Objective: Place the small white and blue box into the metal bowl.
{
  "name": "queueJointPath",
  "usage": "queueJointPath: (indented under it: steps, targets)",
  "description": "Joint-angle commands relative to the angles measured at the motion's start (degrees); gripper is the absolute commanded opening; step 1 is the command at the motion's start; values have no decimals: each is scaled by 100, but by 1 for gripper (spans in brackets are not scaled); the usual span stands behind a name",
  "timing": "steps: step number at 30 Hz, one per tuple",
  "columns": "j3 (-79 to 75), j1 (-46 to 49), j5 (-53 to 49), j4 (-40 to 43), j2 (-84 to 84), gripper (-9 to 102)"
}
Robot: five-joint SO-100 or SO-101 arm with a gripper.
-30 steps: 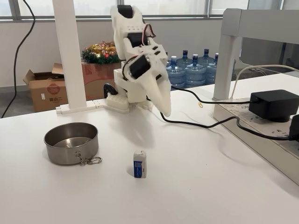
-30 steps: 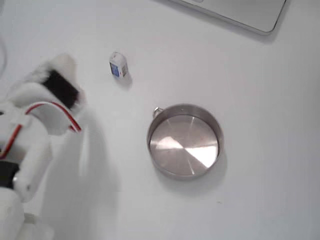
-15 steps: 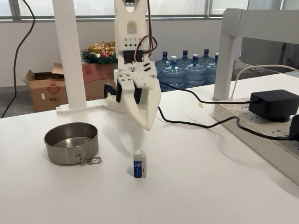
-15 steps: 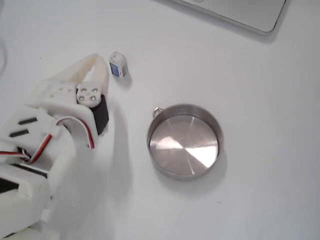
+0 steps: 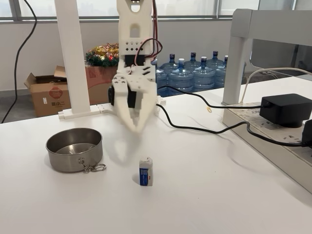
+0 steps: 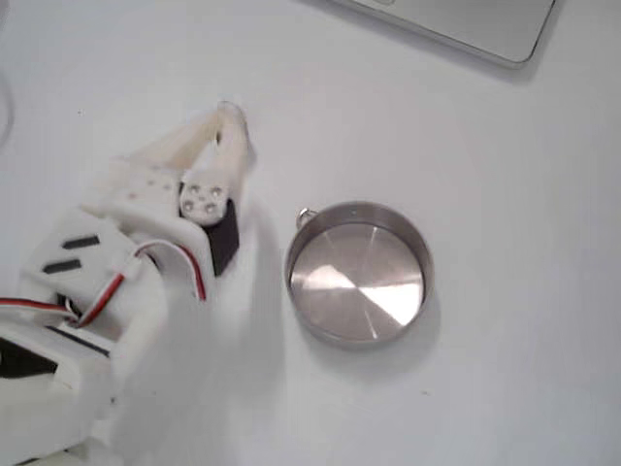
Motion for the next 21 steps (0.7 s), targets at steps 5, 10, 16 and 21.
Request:
queueJointPath:
  steps: [5,10,16,21]
  targets:
    - [237,62,44,-35,-18,2]
    - [211,0,44,-26,-18,17]
    - [-299,-44,44,-53,-668,19]
    - [-896,-202,44,-105,-1433,19]
